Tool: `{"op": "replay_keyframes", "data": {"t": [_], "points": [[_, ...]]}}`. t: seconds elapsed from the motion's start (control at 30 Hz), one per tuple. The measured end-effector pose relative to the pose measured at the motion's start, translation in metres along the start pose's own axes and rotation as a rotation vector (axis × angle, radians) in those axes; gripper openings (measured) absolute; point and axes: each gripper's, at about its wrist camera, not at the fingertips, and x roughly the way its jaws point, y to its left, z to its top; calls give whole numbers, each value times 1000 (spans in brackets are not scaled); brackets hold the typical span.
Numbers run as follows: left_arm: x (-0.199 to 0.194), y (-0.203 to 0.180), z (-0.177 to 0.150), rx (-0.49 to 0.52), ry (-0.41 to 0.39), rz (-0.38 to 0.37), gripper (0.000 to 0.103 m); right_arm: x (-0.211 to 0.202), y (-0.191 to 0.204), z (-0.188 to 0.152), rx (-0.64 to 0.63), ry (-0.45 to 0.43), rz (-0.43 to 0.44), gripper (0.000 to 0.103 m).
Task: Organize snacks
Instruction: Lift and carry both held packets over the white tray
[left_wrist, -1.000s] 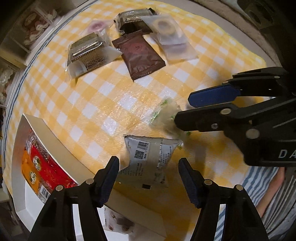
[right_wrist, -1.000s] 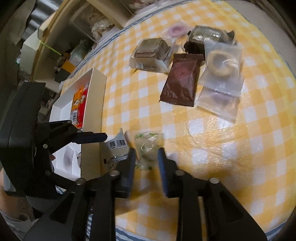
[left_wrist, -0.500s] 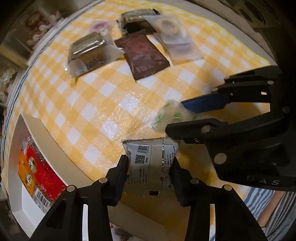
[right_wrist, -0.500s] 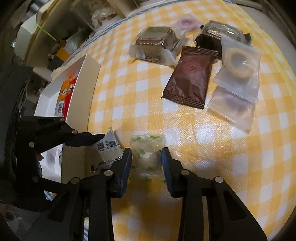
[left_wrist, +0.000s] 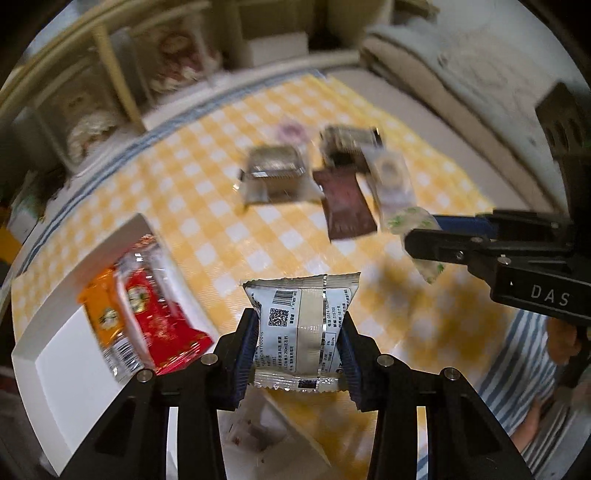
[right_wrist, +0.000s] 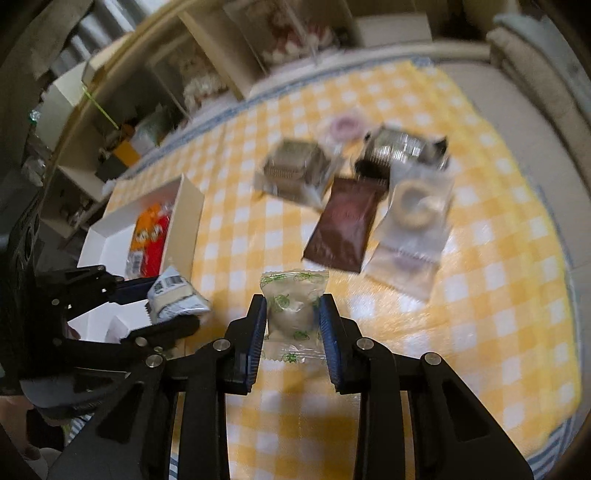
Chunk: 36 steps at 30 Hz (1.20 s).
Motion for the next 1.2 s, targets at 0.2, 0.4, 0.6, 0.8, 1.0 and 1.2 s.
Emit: {"op": "replay_keyframes", "data": {"t": [0.2,0.4,0.6,0.8,1.0,1.2], "points": [[-61,11,-18,-89,-110,-1,42,-30,15,2,-18,-80,8,30],[-115,21,-50,-187,-189,14,42,-51,38,1,-37,-146,47,30],[-162,31,-86,-269,-240,36,42,-60,56,-4,-53,-170,79,30],[-193,49,-122,-360,-245,46,42,-51,86,-16,-112,-142,110,30],[-209,75,-162,-454,-239,80,42,-37,111,-27,-137,-101,153,30],[-205,101,-190,-521,-196,127,42,-15,132,-34,-120,-42,217,30]]}}
